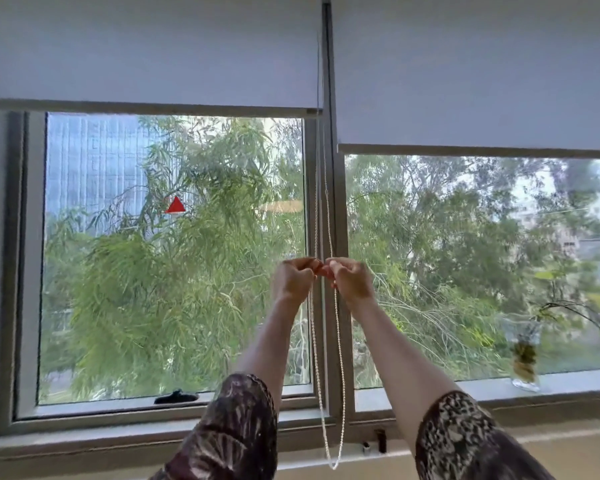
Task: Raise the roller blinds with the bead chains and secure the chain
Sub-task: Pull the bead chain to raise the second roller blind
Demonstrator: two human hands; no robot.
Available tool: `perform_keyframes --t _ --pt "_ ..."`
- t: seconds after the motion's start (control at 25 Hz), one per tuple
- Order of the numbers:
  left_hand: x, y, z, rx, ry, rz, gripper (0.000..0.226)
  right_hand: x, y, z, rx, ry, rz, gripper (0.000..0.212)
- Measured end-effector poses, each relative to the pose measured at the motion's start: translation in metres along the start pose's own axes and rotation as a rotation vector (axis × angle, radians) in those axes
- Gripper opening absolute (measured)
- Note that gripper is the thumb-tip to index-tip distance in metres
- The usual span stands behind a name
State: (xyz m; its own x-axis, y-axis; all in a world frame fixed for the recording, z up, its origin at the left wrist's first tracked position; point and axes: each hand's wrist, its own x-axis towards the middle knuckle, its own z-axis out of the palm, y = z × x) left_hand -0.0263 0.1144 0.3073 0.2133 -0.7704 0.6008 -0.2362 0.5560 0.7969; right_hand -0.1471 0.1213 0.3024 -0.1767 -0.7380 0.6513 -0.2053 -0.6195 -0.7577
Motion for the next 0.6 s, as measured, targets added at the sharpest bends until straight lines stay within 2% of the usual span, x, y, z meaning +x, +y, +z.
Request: perform_keyframes --t 0.12,0.28,0.48,0.6 --pt "-0.007 -0.018 -0.004 -0.077 -0.039 -0.036 0.021 0.019 -0.026 0.01 -0.035 0.021 -0.076 0.029" --pt "-0.013 -0.027 -0.01 -0.033 -0.059 -0.085 0.013 0.032 -0.048 0.03 0.041 0.068 -0.044 0.021" --pt "-0.008 -0.018 -0.014 -0.058 -0.145 -0.051 0.04 0.036 -0.047 0.044 0.001 0.159 -0.059 0.017" --pt "0.0 -0.007 -0.028 0.005 -0.273 -0.006 0.016 0.035 -0.05 0.043 -0.025 0.15 -0.081 0.015"
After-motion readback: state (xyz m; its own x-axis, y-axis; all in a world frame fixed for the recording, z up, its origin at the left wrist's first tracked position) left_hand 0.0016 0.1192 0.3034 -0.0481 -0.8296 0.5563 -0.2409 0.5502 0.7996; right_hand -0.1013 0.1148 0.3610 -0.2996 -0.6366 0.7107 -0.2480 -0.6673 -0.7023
